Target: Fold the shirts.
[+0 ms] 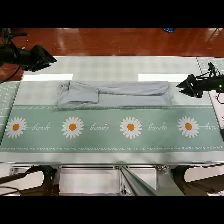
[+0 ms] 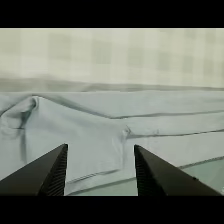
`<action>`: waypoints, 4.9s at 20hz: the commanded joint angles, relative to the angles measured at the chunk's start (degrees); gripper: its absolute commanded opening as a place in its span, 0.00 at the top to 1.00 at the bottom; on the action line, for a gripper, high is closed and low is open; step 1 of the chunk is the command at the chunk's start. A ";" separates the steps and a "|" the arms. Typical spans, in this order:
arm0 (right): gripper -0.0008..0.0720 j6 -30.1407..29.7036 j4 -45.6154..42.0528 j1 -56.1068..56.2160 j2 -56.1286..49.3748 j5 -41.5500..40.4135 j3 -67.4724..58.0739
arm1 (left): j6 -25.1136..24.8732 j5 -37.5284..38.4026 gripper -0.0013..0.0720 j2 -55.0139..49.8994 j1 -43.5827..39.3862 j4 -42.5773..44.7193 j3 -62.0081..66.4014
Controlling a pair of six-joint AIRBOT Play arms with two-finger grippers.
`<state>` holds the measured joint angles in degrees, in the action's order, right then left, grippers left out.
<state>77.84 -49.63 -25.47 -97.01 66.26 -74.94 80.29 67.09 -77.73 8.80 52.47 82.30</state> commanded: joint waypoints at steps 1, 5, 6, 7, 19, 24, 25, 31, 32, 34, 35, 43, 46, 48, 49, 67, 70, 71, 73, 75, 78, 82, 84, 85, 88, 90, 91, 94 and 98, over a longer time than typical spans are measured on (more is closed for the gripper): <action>0.42 2.51 -1.81 1.79 -2.78 -0.26 -0.09 | -2.32 -6.67 0.29 12.70 -3.50 0.24 -10.45; 0.42 0.90 3.04 4.55 -6.14 -1.44 -0.11 | -2.27 -7.56 0.29 17.90 -3.82 0.13 -14.21; 0.42 -0.22 5.29 5.44 -6.88 -1.51 -0.11 | -2.25 -7.56 0.29 17.92 -3.82 -0.37 -14.23; 0.42 -1.07 7.15 6.43 -7.37 -1.86 -0.11 | -2.25 -7.56 0.29 17.75 -3.82 -0.66 -14.23; 0.96 -4.72 1.03 11.41 8.48 1.97 2.43 | -6.71 -1.31 0.96 13.68 -8.72 -0.63 -14.27; 0.96 -5.57 1.05 11.41 33.94 2.56 14.62 | -5.44 -10.47 0.96 9.64 -21.68 -0.44 -14.25; 0.96 -4.57 1.03 11.41 39.32 3.13 17.31 | -3.37 -14.10 0.96 7.45 -24.61 -0.46 -14.10; 0.96 3.63 1.09 11.43 63.91 9.55 23.28 | 1.07 -18.36 0.96 -11.87 -42.75 -1.68 -4.28; 0.96 4.13 0.98 11.41 65.64 10.32 23.28 | 1.22 -17.92 0.96 -15.43 -45.35 -3.28 -1.55; 0.96 5.11 1.05 11.43 67.58 11.69 23.28 | 1.25 -17.62 0.96 -21.53 -49.92 -5.68 3.13; 0.96 5.11 1.01 11.43 67.82 12.26 23.28 | 1.66 -17.59 0.96 -24.55 -52.37 -6.14 5.62; 0.96 5.51 -1.20 11.41 67.78 10.03 23.28 | 3.54 -15.39 0.96 -31.76 -61.13 -11.80 11.19; 0.96 5.79 -1.31 11.43 67.76 10.03 23.28 | 2.75 -12.90 0.96 -30.36 -55.01 -11.13 11.19; 0.96 6.10 -0.70 11.43 67.76 9.33 23.28 | 3.89 -9.31 0.96 -28.59 -47.87 -10.67 11.19; 0.96 6.05 0.37 11.43 67.52 8.81 23.26 | 4.02 -7.37 0.96 -27.17 -44.17 -10.40 11.17; 0.96 -0.46 16.61 49.81 7.10 -13.84 -4.68 | 11.56 -0.92 0.96 40.61 -15.96 23.28 -23.32; 0.70 -0.26 16.52 52.43 0.22 -15.06 -8.09 | 13.40 -5.53 0.96 48.59 -15.96 19.85 -36.15; 0.40 0.11 16.52 52.89 -1.14 -15.17 -8.15 | 14.21 -6.36 0.96 50.07 -15.96 19.47 -39.39; 0.41 0.09 15.65 52.61 -2.03 -13.75 -8.15 | 15.08 -6.51 0.96 50.84 -15.96 19.45 -43.45; 0.42 0.11 15.61 49.75 -0.55 -9.44 -8.15 | 15.02 -6.75 0.96 50.51 -15.96 19.47 -45.53; 0.42 0.66 10.91 40.74 6.29 2.36 -8.13 | 15.04 -7.28 0.96 50.56 -15.96 19.47 -46.25; 0.42 9.86 -18.51 31.95 23.82 10.27 -3.26 | 15.13 -9.29 0.96 50.56 -15.96 18.88 -46.29; 0.42 17.22 -29.68 30.82 35.08 5.55 7.50 | 15.65 -10.47 0.96 50.53 -15.96 17.94 -46.31; 0.42 21.92 -32.85 30.84 40.94 1.40 14.91 | 15.65 -10.93 0.96 50.53 -15.96 17.62 -46.31; 0.42 34.36 -30.21 31.06 53.88 -14.95 37.05 | 15.65 -11.21 0.96 50.53 -15.96 17.29 -46.31; 0.42 36.37 -20.48 31.06 56.08 -23.80 47.63 | 15.65 -11.19 0.96 50.53 -15.96 16.79 -46.31; 0.42 34.80 -15.58 31.06 55.25 -25.70 50.53 | 15.65 -11.19 0.96 50.53 -15.96 16.11 -46.31; 0.42 23.65 -4.46 31.06 48.92 -27.93 52.37 | 15.65 -11.19 0.96 50.53 -15.96 14.91 -46.31; 0.42 5.05 17.97 31.47 36.76 -29.09 52.37 | 15.65 -11.17 0.96 50.53 -15.96 14.75 -46.31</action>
<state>96.23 -49.06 5.72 -53.63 39.51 -24.18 95.96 55.94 -27.24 -7.20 67.68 35.99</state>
